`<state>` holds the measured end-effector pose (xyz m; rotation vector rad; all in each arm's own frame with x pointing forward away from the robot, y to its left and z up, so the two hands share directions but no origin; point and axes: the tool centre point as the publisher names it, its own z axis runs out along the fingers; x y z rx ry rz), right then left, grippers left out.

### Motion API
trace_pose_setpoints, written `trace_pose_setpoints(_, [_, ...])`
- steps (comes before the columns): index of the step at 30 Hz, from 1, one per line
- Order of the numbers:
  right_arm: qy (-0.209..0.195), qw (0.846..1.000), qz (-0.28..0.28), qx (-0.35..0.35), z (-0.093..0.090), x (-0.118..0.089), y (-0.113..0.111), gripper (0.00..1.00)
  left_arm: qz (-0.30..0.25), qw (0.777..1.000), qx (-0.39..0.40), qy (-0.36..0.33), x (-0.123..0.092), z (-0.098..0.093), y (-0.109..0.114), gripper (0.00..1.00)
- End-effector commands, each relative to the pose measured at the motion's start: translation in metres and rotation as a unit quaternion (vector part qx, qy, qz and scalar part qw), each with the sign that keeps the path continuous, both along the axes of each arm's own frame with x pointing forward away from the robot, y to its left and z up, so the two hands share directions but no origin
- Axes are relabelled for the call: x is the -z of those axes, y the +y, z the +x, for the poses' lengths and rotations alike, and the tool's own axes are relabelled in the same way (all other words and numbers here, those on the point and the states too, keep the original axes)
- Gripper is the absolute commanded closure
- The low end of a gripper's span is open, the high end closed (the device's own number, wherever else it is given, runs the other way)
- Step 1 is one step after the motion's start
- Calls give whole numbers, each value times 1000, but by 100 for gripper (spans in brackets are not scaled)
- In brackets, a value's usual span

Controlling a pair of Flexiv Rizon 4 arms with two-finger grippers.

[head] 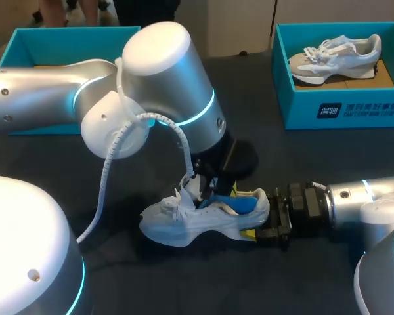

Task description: Take the shoe out of the shoebox, open the shoe tongue, remove and reinsert the insole, then place the shoe into the shoebox

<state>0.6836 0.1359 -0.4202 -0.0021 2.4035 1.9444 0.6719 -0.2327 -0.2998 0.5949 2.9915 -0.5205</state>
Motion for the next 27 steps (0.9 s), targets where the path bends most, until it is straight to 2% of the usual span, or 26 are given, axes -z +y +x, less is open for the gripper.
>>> trace_pose_setpoints(1, [0, 1000, -1, 1, -2, 3, 3, 100, 0, 1000, 5, -2, -14, -3, 6, 100])
trace_pose_setpoints(6, [0, 1000, -1, 1, -2, 3, 3, 100, 0, 1000, 10, -9, -20, -9, 4, 100])
trace_pose_setpoints(17, [0, 1000, -1, 1, -2, 3, 3, 100, 14, 1000, -1, 2, -13, -8, 0, 100])
trace_pose_setpoints(18, [0, 1000, -1, 1, -2, 3, 3, 100, 16, 1000, -1, 2, -12, -8, 0, 84])
trace_pose_setpoints(19, [0, 1000, -1, 1, -2, 3, 3, 100, 17, 1000, 0, 2, -11, -9, -1, 63])
trace_pose_setpoints(20, [0, 1000, -1, 1, -2, 3, 3, 100, 19, 1000, -1, 1, -10, -9, -1, 59])
trace_pose_setpoints(27, [0, 1000, -1, 1, -2, 3, 3, 100, 27, 1000, -3, 5, -3, -8, -6, 57])
